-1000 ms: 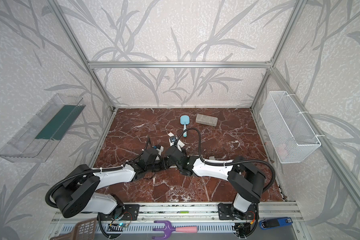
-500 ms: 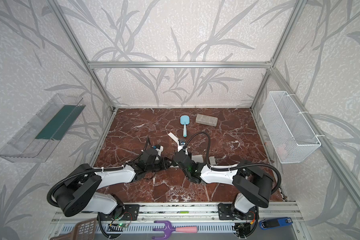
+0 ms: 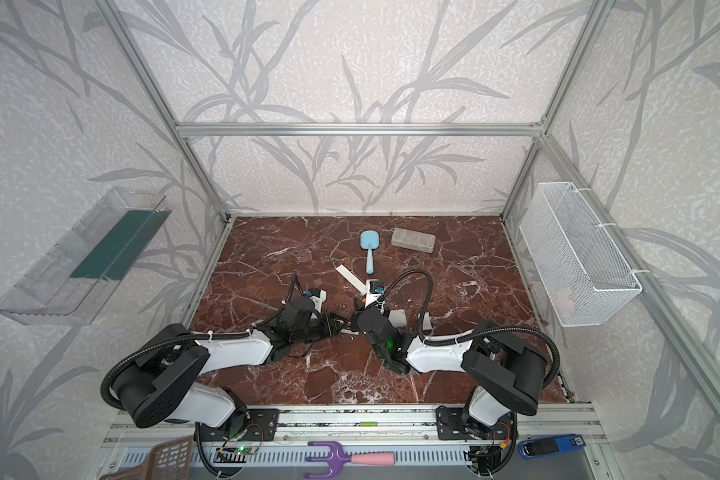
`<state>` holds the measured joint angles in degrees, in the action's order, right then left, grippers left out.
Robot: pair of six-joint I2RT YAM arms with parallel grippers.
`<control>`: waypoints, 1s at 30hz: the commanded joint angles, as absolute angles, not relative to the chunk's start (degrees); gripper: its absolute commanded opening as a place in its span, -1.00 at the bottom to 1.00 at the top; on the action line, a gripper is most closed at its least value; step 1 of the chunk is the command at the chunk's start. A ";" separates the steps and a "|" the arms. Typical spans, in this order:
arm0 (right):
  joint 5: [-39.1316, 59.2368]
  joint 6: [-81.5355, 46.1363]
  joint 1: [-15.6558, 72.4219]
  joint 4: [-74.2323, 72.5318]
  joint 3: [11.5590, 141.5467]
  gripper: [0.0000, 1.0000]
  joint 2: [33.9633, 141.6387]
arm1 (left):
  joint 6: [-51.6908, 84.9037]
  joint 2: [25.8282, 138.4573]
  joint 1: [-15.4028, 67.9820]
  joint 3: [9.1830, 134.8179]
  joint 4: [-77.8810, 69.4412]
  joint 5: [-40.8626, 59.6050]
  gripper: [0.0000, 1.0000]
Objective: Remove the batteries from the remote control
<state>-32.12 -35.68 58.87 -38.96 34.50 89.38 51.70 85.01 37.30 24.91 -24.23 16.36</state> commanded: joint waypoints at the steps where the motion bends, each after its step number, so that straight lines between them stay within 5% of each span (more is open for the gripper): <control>1: -32.98 -36.96 58.98 -40.71 34.52 -1.00 86.25 | 52.42 89.63 37.18 20.56 -8.04 13.10 -0.24; 10: -33.51 -34.84 59.00 -45.71 32.53 -1.00 84.99 | 52.46 90.21 37.24 20.92 -7.43 13.16 -0.24; 30: -34.06 -29.17 58.98 -30.46 40.20 -1.00 88.39 | 52.25 90.66 37.18 21.16 -7.56 13.32 -0.24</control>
<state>-32.56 -30.96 58.89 -31.73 38.44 87.46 51.70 85.21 37.28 24.93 -24.32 16.38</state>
